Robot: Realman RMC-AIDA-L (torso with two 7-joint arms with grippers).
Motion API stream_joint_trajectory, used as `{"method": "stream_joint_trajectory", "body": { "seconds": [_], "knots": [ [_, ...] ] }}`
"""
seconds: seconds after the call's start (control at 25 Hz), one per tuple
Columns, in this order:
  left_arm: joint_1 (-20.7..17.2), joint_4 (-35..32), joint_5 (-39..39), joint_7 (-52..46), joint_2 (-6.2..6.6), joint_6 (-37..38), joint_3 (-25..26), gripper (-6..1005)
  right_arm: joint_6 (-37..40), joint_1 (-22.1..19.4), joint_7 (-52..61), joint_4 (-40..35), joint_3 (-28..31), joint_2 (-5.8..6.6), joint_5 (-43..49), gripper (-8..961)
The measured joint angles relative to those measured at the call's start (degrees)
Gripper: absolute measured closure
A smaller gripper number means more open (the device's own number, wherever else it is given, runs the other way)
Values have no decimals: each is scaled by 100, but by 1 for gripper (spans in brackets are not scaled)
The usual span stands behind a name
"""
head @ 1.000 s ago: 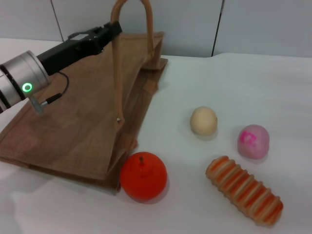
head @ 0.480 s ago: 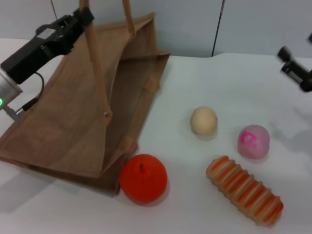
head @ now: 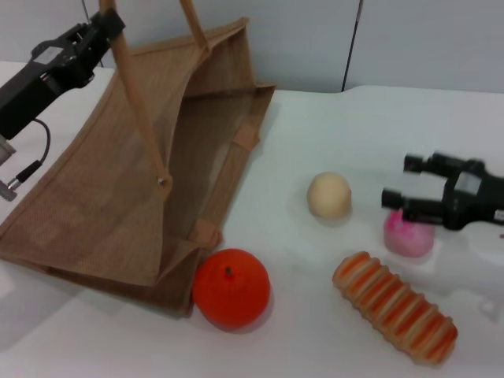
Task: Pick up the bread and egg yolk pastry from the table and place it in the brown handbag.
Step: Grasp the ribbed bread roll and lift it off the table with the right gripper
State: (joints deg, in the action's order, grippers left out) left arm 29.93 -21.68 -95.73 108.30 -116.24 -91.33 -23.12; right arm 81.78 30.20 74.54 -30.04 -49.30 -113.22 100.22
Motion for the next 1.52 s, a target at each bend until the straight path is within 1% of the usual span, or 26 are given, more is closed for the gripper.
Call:
{"method": "stream_joint_trajectory", "body": {
  "seconds": [0.12, 0.16, 0.2, 0.4, 0.48, 0.64, 0.76, 1.04, 1.24, 1.52],
  "knots": [
    [-52, -13, -60, 1, 6, -2, 1, 883, 29, -185, 753, -881, -38, -244, 799, 81],
    [-61, -14, -70, 1, 6, -2, 1, 883, 53, -246, 967, -1115, -77, -300, 985, 81],
    [-72, -15, -76, -1, 6, -2, 1, 883, 132, -299, 1159, -1302, -189, -314, 1089, 81],
    [-168, -27, -180, -45, 36, -1, 2, 883, 643, -409, 1620, -1774, -521, -302, 1171, 81],
    [-178, -28, -192, -47, 40, -2, 5, 883, 763, -509, 1859, -2054, -778, -297, 1180, 81],
    [-185, -29, -197, -47, 43, 8, 38, 883, 691, -681, 2463, -2606, -1432, -290, 1343, 82],
    [-188, -30, -197, -38, 44, 13, 78, 883, 465, -690, 2932, -2824, -1714, -290, 1697, 82],
    [-162, -30, -182, -13, 31, 41, 80, 883, -26, -594, 3485, -2874, -2131, -293, 2249, 82],
    [-160, -29, -189, 3, 24, 53, 80, 883, -129, -538, 3665, -2878, -2341, -295, 2406, 82],
    [-156, -25, -192, 6, 23, 61, 80, 883, -262, -509, 3740, -2884, -2414, -297, 2586, 127]
  ]
}}
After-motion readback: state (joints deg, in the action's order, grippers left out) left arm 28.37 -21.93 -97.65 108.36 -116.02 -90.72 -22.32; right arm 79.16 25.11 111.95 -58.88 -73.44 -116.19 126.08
